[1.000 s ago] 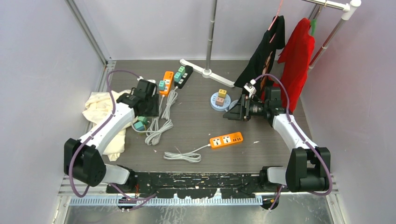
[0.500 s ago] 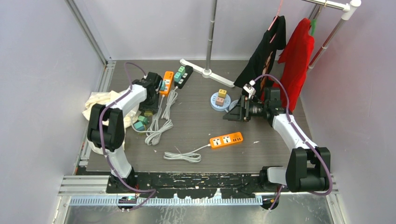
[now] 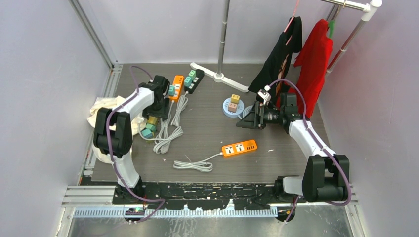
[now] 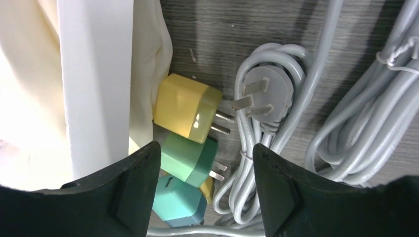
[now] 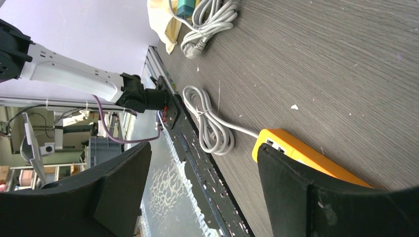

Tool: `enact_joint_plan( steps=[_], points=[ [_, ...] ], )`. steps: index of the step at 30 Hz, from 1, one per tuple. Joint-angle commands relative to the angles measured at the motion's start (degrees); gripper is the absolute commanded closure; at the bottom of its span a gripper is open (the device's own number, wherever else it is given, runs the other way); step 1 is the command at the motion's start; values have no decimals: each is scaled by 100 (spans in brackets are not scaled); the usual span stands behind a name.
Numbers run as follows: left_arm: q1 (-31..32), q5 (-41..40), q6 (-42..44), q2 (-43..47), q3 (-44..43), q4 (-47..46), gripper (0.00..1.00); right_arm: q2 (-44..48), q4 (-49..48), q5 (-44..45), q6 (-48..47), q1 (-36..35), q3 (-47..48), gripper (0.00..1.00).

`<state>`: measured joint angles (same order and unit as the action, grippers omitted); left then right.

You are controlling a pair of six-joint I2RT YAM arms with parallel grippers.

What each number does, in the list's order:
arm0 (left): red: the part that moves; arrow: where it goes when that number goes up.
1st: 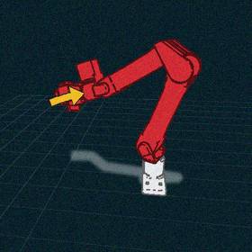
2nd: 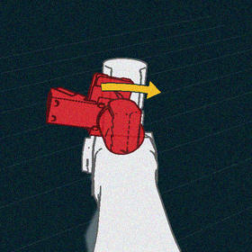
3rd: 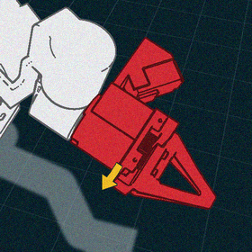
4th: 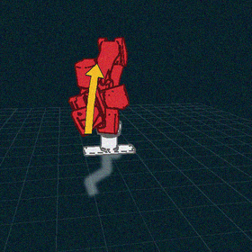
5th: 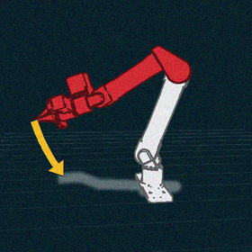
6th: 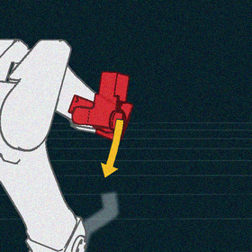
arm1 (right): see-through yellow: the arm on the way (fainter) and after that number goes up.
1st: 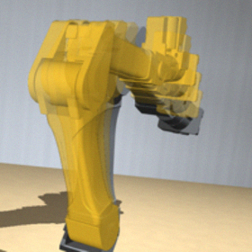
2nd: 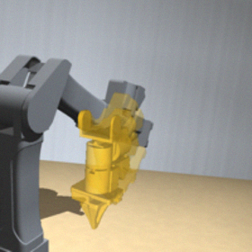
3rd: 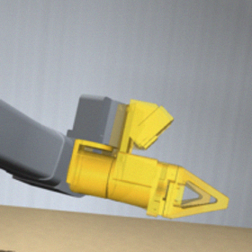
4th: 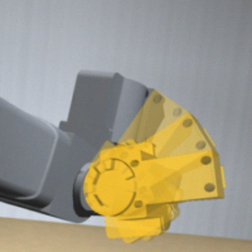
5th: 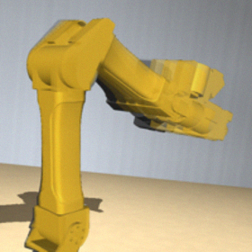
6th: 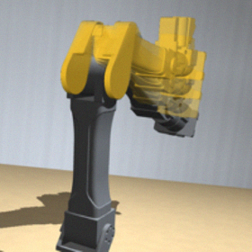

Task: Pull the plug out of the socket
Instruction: Place the plug at the center of the board, then pick up the socket from the center of the board.

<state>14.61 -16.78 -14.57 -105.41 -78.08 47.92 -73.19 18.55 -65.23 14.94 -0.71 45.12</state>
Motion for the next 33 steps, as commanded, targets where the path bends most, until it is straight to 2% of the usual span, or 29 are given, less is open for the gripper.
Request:
enact_joint_plan(
  steps=[1,6,10,13,19,22,25,30,33],
  points=[
    [-34,321,-73,523,-356,298,32,21,36,-63,-179,27,278,16],
    [-29,1520,-38,1508,-137,211,33,54,584,-92,-724,27,447,17],
    [-30,2991,-290,2419,435,-395,33,59,1243,-103,-1474,27,662,17],
    [-34,3849,-775,3118,988,-1170,32,32,1859,-84,-2163,28,823,17],
    [1,4946,-2222,4178,2071,-3255,28,21,2697,-37,-3214,28,1003,17],
    [199,5052,-2599,4394,2332,-3787,27,52,2972,68,-3592,35,1039,17],
    [697,4853,-2576,4458,2401,-3958,25,95,3227,176,-3923,49,1081,17],
    [1918,4116,-2095,4311,2484,-4046,24,190,3325,320,-4141,172,1077,17],
    [2767,3466,-1399,4159,2427,-4041,24,310,3486,401,-4357,222,1115,16]
  ],
)
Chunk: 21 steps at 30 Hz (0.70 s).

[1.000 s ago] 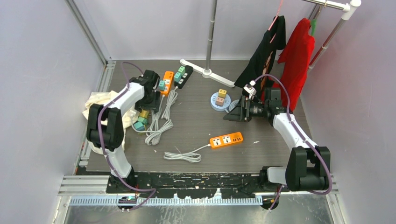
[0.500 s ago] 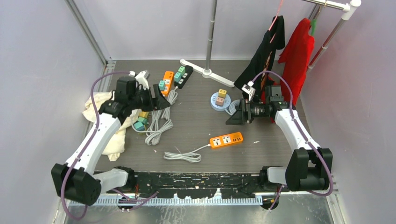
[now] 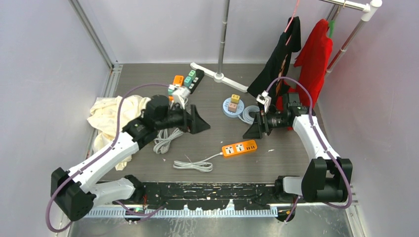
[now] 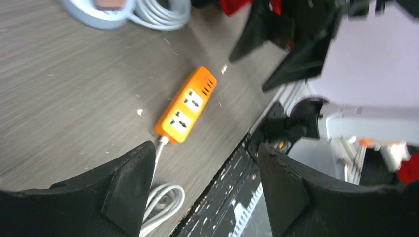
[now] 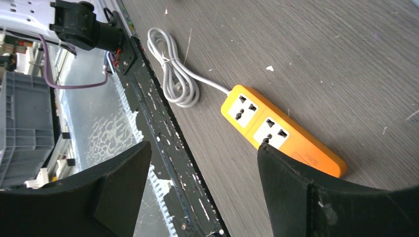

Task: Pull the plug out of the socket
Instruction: Pick up the socket from the center of the board.

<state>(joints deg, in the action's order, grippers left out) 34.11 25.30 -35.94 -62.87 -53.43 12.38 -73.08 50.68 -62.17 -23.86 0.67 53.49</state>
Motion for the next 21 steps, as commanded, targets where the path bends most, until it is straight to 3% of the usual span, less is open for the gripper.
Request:
enact_joint_plan(
  steps=[1,9,13,18,21],
  points=[
    [1056,-923,1012,-151,-66,-497,24,331,276,107,-484,117,264,16],
    [2576,-1956,3383,-871,-28,-689,20,502,-14,471,-239,337,177,16],
    [2636,-1812,3061,-1414,16,-1235,14,678,-125,672,-204,490,65,16],
    [2642,-1829,2711,-1952,125,-1782,13,821,-958,1015,728,884,-247,15],
    [2643,-1492,2759,-2237,120,-1964,13,962,-1074,1128,743,928,-347,15]
  ],
)
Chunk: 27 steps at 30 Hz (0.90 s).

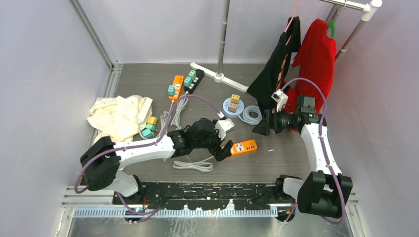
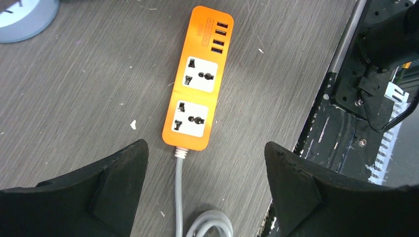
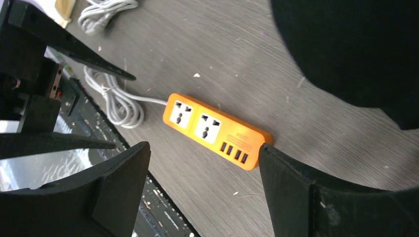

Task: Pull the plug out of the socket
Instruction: Pick up the socket from the center of the board.

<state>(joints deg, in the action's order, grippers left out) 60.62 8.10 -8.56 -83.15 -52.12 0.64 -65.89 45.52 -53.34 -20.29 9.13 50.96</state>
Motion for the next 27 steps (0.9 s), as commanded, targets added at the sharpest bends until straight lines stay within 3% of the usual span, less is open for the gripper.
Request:
enact_joint_plan(
  steps=[1,8,14,17,21,27],
  points=[
    [-5,281,50,-298,-25,-837,13,283,-575,279,388,81,-143,15],
    [195,316,871,-817,158,-1328,13,556,-766,331,472,131,-425,14],
    [248,-12,1146,-1519,-336,-1126,14,571,-909,208,633,142,-494,14],
    [249,-184,1258,-1849,-716,-835,18,590,-922,173,667,143,-543,14],
    [249,-305,1371,-2145,-1055,-476,31,588,-922,141,678,150,-558,14],
    [249,-379,1469,-2303,-1090,-368,33,509,-930,75,722,186,-541,15]
  ],
)
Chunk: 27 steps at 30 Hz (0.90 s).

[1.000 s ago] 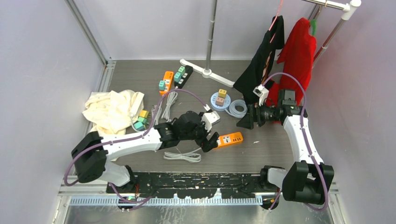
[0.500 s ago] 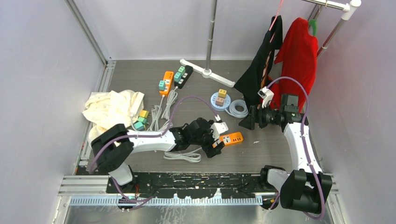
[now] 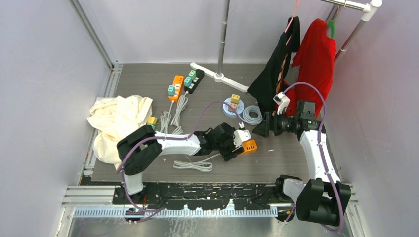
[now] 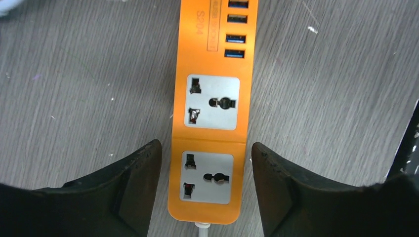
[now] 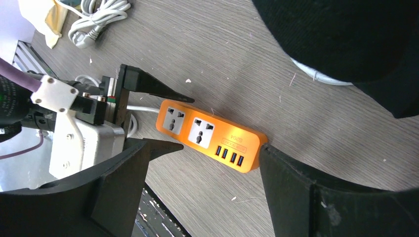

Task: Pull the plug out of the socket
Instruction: Pick up the socket from the center of the board.

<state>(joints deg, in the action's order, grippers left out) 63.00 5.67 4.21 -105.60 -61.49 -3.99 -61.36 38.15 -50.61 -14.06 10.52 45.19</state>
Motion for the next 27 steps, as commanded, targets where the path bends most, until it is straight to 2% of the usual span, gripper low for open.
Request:
enact_joint_plan(
  steps=[1,6,8,11,14,15,20,27],
  points=[
    [10,-146,209,-70,-155,106,34,44,-202,-204,97,48,42,15],
    [11,-170,246,-139,-200,179,41,-3,-195,-229,106,62,41,15],
    [10,-179,248,-162,-212,192,47,-18,-187,-238,108,64,44,15],
    [10,-189,275,-125,-231,233,65,-75,-201,-264,110,81,37,15],
    [15,-313,316,81,-159,246,93,-127,-203,-287,124,86,58,15],
    [11,-374,311,211,-100,208,99,-140,-203,-301,123,82,56,15],
    [6,-898,144,992,249,83,100,-163,-185,-303,123,125,65,15],
    [-142,-1801,-464,2024,329,1145,100,-198,-194,-330,120,170,46,16]
  ],
)
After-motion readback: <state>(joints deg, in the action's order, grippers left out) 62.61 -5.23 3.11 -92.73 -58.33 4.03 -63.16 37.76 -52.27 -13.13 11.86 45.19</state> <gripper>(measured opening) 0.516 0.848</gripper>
